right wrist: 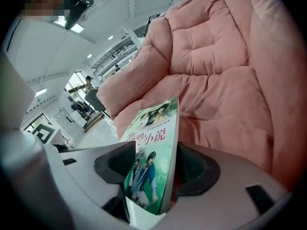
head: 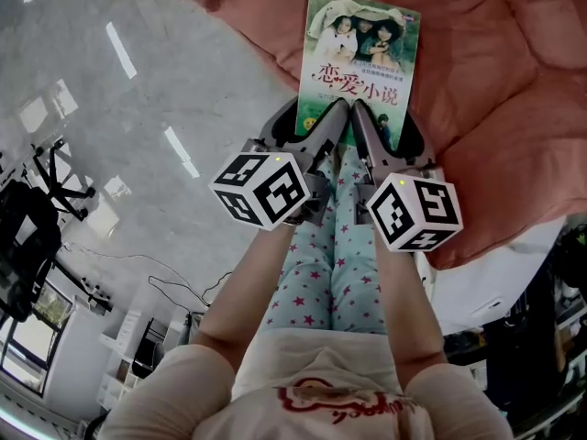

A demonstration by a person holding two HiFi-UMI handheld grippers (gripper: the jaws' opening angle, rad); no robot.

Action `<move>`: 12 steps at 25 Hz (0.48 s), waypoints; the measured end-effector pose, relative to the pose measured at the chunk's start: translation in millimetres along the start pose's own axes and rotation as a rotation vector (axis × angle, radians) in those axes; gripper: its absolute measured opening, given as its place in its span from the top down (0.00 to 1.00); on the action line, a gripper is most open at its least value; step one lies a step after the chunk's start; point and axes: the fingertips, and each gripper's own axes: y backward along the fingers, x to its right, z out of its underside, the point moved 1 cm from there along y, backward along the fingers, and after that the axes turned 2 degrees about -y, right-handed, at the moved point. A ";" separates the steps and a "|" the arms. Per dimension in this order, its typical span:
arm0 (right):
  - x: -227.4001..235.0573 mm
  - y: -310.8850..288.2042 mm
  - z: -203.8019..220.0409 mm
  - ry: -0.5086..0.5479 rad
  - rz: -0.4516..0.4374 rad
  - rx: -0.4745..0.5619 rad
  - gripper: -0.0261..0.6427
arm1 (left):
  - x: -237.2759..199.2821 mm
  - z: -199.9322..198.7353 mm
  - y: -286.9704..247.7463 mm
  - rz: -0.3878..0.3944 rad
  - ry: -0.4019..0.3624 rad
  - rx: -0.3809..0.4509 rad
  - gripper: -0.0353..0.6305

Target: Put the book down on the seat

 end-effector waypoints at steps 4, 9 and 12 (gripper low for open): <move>-4.8 6.9 -7.5 0.071 0.009 0.040 0.56 | -8.9 -1.8 7.3 -0.096 -0.072 -0.009 0.59; -12.1 5.5 -8.7 0.116 -0.020 0.030 0.55 | -21.2 0.1 17.6 -0.141 -0.083 -0.008 0.59; -10.7 12.2 -16.0 0.113 -0.018 0.046 0.55 | -20.0 -1.9 24.9 -0.152 -0.088 0.001 0.59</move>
